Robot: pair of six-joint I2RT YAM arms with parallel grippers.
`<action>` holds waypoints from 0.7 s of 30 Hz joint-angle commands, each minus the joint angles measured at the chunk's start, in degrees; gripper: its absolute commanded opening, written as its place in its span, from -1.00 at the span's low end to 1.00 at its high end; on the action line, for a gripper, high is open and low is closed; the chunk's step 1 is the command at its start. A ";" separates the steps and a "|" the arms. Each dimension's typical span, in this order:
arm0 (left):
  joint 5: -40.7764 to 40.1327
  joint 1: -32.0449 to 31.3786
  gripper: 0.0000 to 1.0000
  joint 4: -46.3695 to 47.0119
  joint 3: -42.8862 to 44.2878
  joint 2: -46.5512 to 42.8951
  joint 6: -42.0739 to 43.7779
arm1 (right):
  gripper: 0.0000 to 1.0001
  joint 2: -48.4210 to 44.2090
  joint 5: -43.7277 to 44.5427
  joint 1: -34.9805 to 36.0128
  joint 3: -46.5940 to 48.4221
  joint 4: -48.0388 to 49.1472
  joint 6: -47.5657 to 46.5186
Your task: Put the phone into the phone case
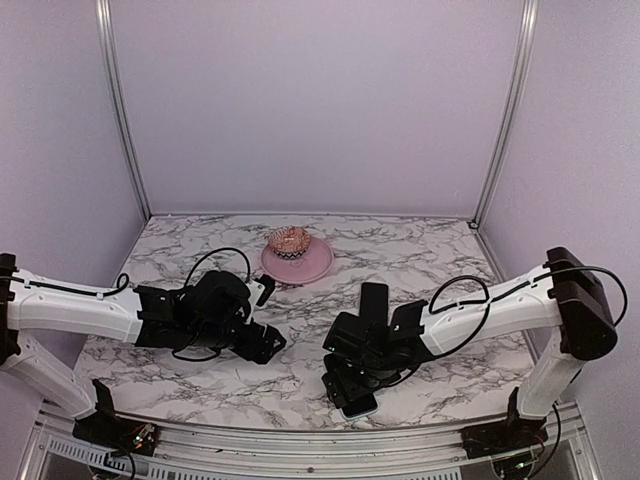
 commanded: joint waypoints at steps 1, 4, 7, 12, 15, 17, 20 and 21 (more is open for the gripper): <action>-3.32 -0.17 0.65 -0.53 -1.79 -1.62 -1.21 | 0.97 2.11 1.05 1.75 3.65 -3.90 3.30; -3.10 -0.17 0.66 -0.33 -1.62 -1.38 -1.39 | 0.98 4.03 2.05 2.76 5.60 -6.64 3.47; -2.85 -0.17 0.66 -0.22 -1.25 -1.00 -1.30 | 0.97 5.72 3.35 3.25 6.56 -9.76 3.62; -2.72 -0.15 0.66 -0.22 -1.33 -0.73 -1.37 | 0.91 7.87 5.67 3.37 6.58 -14.29 3.43; -2.77 -0.17 0.66 -0.22 -1.55 -0.90 -1.48 | 0.77 8.93 6.93 3.37 5.71 -15.91 2.84; -2.74 -0.17 0.66 -0.23 -1.63 -0.95 -1.48 | 0.55 8.51 6.99 3.37 5.11 -15.10 1.97; -2.73 -0.17 0.66 -0.23 -1.73 -1.00 -1.50 | 0.17 7.35 5.83 3.37 5.06 -12.09 -1.09; -2.74 -0.17 0.65 -0.17 -1.65 -0.88 -1.47 | 0.10 6.66 5.39 3.32 5.06 -10.70 -2.31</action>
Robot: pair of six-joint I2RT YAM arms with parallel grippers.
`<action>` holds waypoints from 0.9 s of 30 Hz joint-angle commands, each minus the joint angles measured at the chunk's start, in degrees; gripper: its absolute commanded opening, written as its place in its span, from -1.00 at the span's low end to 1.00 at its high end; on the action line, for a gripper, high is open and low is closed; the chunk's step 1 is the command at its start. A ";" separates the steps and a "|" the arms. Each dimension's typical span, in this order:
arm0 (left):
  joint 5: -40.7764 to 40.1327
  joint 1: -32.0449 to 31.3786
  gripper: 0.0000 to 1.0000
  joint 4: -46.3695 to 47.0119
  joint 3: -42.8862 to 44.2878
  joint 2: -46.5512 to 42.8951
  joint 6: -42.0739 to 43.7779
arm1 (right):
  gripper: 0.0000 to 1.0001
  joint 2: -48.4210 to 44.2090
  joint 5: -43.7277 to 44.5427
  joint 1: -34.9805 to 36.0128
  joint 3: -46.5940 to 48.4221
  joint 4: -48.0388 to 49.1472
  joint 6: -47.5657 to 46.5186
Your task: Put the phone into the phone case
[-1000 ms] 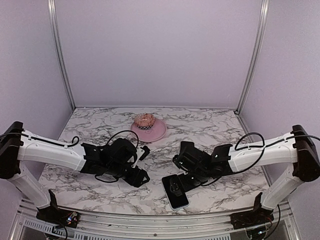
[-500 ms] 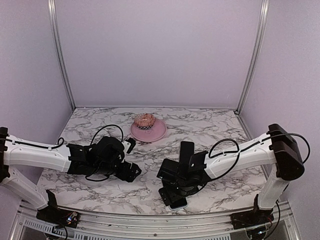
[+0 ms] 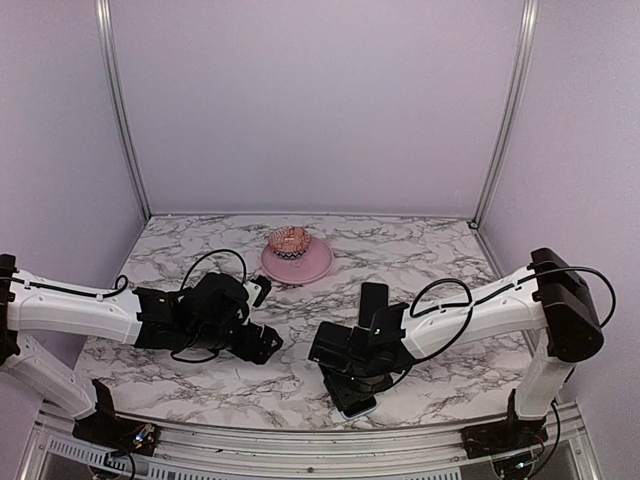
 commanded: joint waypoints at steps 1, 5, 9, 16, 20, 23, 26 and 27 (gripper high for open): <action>-0.74 -0.14 0.65 -0.18 0.01 -0.04 -0.20 | 0.02 0.80 1.17 0.21 -1.89 -0.08 -6.26; 1.38 -0.02 0.65 1.20 1.10 1.35 -0.06 | -0.13 -2.69 2.45 0.22 -3.39 5.81 -9.82; 8.90 1.75 0.68 9.84 -0.34 1.61 -3.37 | -0.21 -7.48 4.73 0.24 -6.23 12.99 -12.99; 23.11 4.55 0.74 22.53 1.27 4.05 -9.75 | -0.23 -15.95 11.87 0.31 -10.77 25.30 -19.70; 24.73 5.79 0.75 24.01 3.74 5.18 -11.24 | -0.25 -20.50 14.09 0.67 -14.04 33.68 -25.66; 25.39 6.47 0.74 24.54 5.12 5.71 -11.48 | -0.25 -23.77 14.26 0.93 -16.34 39.07 -29.76; 27.24 6.53 0.63 25.12 6.32 6.77 -11.51 | -0.25 -25.05 14.68 1.16 -17.49 41.77 -32.47; 27.85 6.53 0.57 25.24 6.59 7.25 -11.62 | -0.25 -25.18 14.68 1.20 -17.61 41.97 -33.05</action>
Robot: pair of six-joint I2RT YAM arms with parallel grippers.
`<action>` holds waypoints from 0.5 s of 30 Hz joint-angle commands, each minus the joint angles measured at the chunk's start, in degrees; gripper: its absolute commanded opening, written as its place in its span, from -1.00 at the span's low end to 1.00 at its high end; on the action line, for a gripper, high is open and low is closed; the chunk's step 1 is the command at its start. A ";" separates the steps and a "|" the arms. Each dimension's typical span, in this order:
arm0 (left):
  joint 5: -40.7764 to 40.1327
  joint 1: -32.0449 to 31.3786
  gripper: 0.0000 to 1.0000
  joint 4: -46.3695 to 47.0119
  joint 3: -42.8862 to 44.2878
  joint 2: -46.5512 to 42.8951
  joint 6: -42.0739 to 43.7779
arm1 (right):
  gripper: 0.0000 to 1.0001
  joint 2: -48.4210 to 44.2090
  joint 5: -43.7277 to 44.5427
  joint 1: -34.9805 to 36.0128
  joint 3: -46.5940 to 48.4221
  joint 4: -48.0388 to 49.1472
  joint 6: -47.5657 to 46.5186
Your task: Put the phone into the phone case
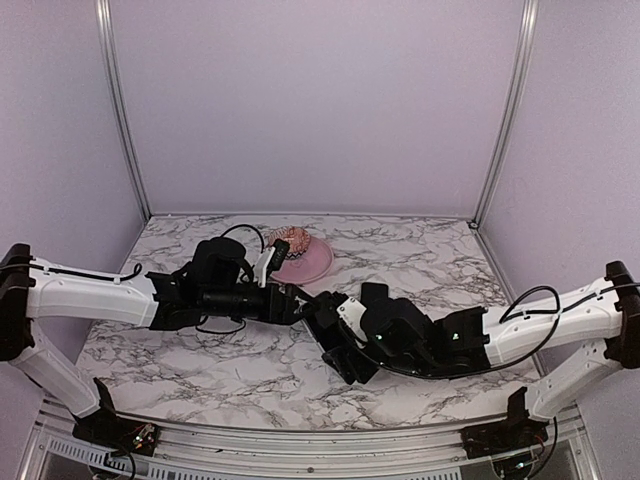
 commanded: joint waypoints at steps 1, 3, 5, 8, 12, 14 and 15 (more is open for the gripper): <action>4.21 0.36 0.49 3.27 2.43 2.09 -0.74 | -0.25 -1.98 2.50 0.83 -0.05 9.27 -6.47; 5.45 0.32 0.28 4.10 2.67 2.88 -1.16 | -0.25 -1.78 2.64 0.86 0.06 10.82 -7.29; 7.10 0.31 0.05 4.80 3.08 3.59 -1.52 | -0.25 -1.47 3.41 0.84 0.26 10.85 -7.24; 9.15 0.28 -0.27 5.29 3.19 4.05 -1.78 | -0.25 -1.73 4.51 0.84 -0.27 10.96 -6.70; 11.06 0.14 -0.66 5.63 2.75 4.32 -0.97 | -0.23 -1.79 4.35 0.84 -1.21 12.21 -6.64; 12.01 -0.10 -0.78 5.61 2.50 4.79 0.31 | -0.14 -1.35 4.08 0.76 -1.37 12.06 -6.27; 12.17 -0.30 -0.82 5.58 2.17 4.98 1.23 | -0.02 -1.29 3.79 0.69 -1.56 12.05 -6.10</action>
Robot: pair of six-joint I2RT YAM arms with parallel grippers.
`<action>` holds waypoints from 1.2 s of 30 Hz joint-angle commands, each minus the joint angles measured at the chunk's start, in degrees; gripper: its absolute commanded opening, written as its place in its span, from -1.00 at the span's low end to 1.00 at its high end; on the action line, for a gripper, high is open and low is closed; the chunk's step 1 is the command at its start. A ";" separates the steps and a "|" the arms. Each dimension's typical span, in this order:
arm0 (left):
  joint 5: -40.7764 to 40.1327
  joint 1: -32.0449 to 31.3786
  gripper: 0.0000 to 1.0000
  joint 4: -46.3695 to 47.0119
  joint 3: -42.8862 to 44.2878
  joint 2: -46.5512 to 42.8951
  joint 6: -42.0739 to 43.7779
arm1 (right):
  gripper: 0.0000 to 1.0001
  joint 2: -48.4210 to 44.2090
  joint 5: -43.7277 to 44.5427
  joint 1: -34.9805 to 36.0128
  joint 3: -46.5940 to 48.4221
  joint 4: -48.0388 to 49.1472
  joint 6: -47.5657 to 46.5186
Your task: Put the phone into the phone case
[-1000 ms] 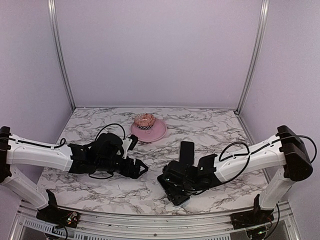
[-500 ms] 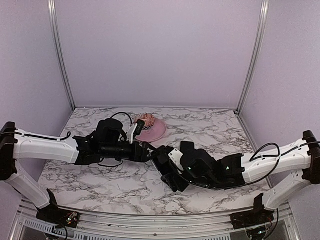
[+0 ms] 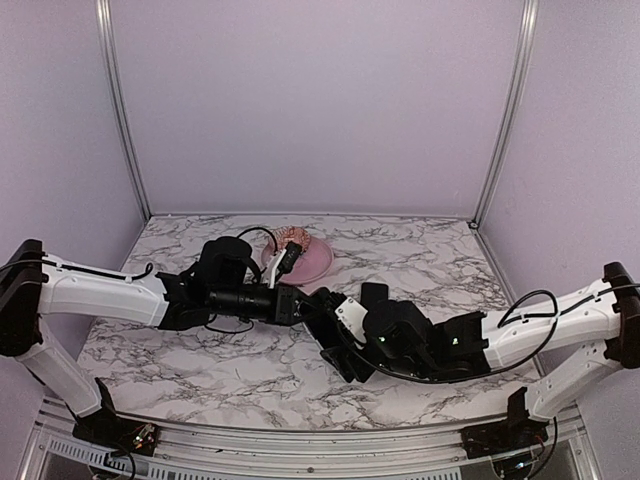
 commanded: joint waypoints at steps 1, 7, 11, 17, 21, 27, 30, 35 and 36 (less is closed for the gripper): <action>3.19 -0.61 -0.86 0.50 -0.20 1.56 4.59 | 0.20 -0.88 0.66 0.16 0.25 5.08 0.37; -1.32 -3.42 -0.92 -2.54 -1.84 1.92 15.04 | 0.98 -4.74 -9.60 -2.94 -4.51 6.29 1.15; -8.58 -7.53 -0.92 -9.84 0.97 2.19 25.33 | 0.97 -12.56 -21.70 -6.13 -9.82 9.72 -0.30; -17.63 -12.24 -0.85 -16.62 4.38 4.33 34.51 | 0.96 -18.04 -15.72 -8.96 -12.71 16.16 6.68; -18.88 -13.14 -0.76 -16.45 4.87 5.13 35.41 | 0.86 -14.47 -11.55 -8.96 -10.64 18.30 11.16; -18.43 -13.87 -0.65 -16.04 5.39 5.50 35.09 | 0.68 -9.32 -12.26 -8.96 -8.96 18.61 12.22; -17.67 -13.87 -0.53 -14.67 4.96 5.30 34.74 | 0.63 -7.21 -13.17 -8.88 -9.47 18.12 12.25; -15.74 -13.92 -0.39 -11.83 4.41 5.37 34.05 | 0.58 -5.80 -10.90 -8.78 -12.61 16.57 13.33; -15.47 -14.00 -0.38 -11.28 4.41 5.49 34.07 | 0.56 -5.91 -10.90 -8.80 -13.06 16.45 13.43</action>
